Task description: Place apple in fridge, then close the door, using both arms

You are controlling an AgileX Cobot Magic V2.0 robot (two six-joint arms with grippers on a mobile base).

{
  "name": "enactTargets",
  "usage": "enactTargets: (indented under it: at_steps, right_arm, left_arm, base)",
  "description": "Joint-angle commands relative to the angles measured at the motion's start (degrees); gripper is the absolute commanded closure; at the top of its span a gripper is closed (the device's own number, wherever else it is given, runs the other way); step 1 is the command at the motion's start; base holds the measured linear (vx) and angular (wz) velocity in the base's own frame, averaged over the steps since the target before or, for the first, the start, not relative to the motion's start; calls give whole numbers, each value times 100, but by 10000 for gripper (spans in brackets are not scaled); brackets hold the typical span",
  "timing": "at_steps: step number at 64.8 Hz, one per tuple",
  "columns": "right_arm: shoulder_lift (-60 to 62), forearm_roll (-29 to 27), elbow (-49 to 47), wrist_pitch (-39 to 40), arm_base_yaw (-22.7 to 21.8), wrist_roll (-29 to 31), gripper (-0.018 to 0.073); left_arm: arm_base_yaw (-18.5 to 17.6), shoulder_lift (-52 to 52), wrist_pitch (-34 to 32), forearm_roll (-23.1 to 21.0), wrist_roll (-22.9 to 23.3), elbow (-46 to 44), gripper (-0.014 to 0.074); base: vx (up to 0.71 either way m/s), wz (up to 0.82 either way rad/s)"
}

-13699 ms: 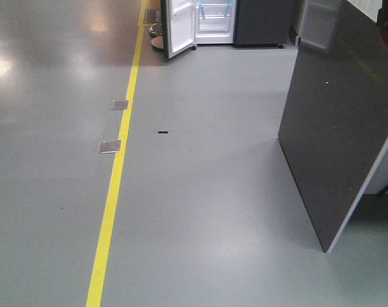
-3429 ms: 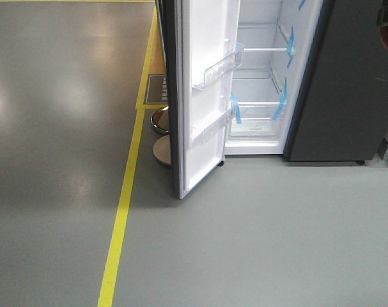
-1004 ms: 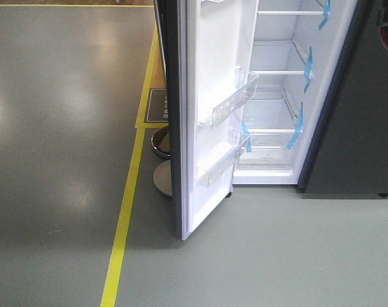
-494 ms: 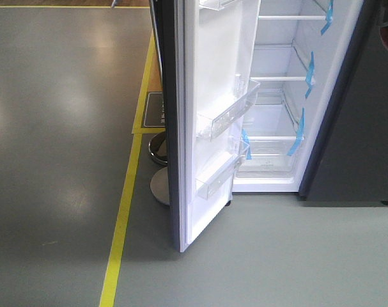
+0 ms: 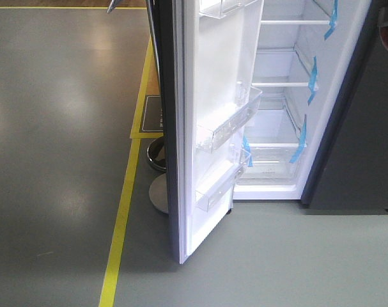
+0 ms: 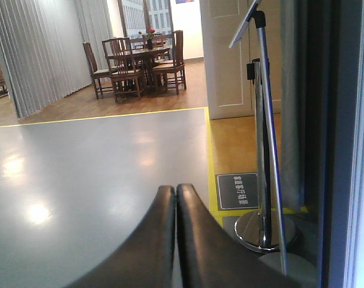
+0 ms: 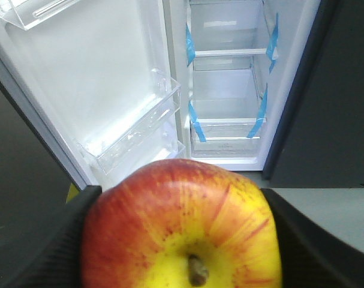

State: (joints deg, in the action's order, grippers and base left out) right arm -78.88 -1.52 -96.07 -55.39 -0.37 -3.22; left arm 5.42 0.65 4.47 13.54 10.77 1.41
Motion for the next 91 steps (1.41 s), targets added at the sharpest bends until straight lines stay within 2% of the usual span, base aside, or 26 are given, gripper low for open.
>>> enactTargets:
  at_steps: [1,91]
  right_arm:
    - [168,11,-155,418,-10,-4,457]
    - [168,11,-155,417,-10,-4,457]
  left_arm:
    - [-32,90,-397,-46,55,164,602]
    - [-32,90,-397,-46,55,164,602]
  base:
    - [10,1]
    - [10,3]
